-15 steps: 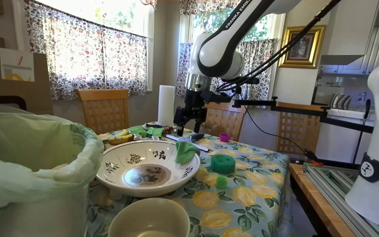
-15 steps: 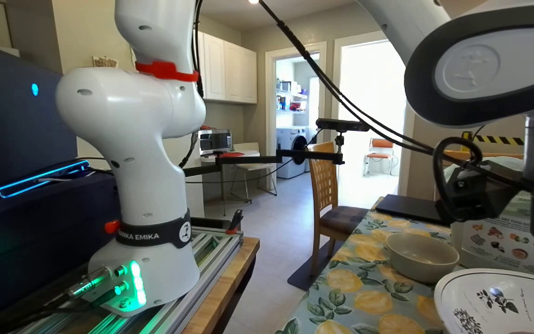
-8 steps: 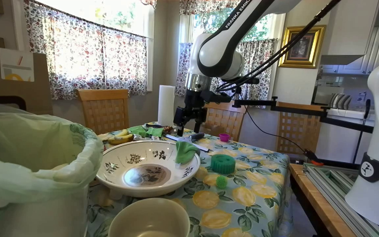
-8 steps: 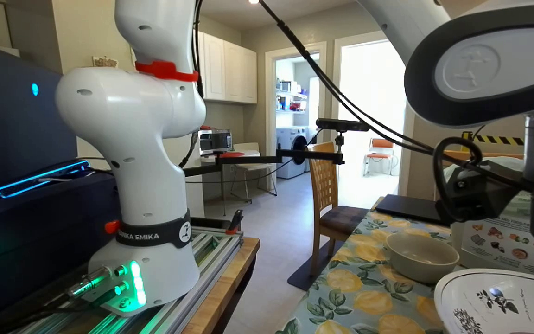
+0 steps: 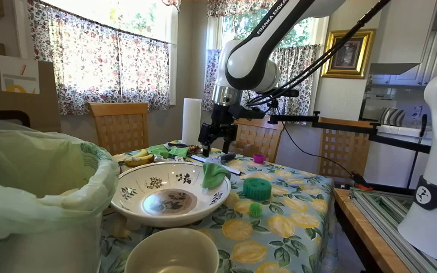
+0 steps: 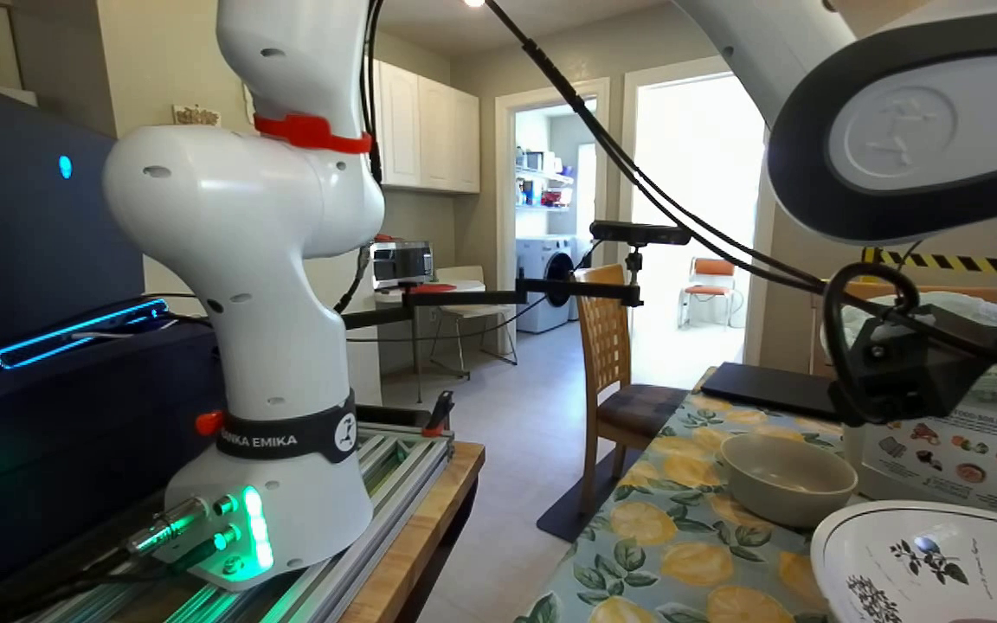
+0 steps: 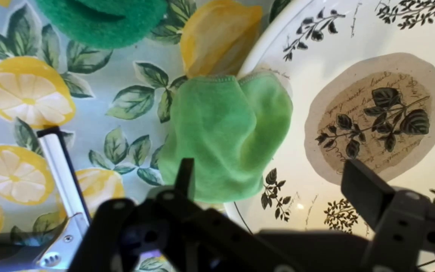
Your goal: Remove the green cloth from the plate and put it on the table
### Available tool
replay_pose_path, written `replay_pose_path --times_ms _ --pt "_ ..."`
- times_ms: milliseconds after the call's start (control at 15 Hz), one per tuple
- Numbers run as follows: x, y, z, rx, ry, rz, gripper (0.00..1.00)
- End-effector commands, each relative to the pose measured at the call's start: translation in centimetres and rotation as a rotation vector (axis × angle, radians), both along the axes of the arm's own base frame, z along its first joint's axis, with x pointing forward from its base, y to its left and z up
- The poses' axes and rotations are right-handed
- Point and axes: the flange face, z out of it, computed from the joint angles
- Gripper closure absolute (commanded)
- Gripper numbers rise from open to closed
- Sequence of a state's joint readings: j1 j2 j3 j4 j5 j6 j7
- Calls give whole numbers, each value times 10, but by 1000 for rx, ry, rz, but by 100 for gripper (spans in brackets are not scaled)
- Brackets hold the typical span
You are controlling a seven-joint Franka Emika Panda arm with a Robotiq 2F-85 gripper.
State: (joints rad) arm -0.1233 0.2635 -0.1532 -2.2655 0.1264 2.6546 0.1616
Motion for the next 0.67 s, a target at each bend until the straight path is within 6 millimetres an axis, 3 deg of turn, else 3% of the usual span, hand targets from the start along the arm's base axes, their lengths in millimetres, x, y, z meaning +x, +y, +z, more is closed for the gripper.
replay_pose_path --times_ms 0,467,600 --pt "14 -9 -8 -9 -2 -31 0" --pt "22 -18 -35 -34 -7 -55 0" --pt "24 -20 -38 -35 -15 -58 26"
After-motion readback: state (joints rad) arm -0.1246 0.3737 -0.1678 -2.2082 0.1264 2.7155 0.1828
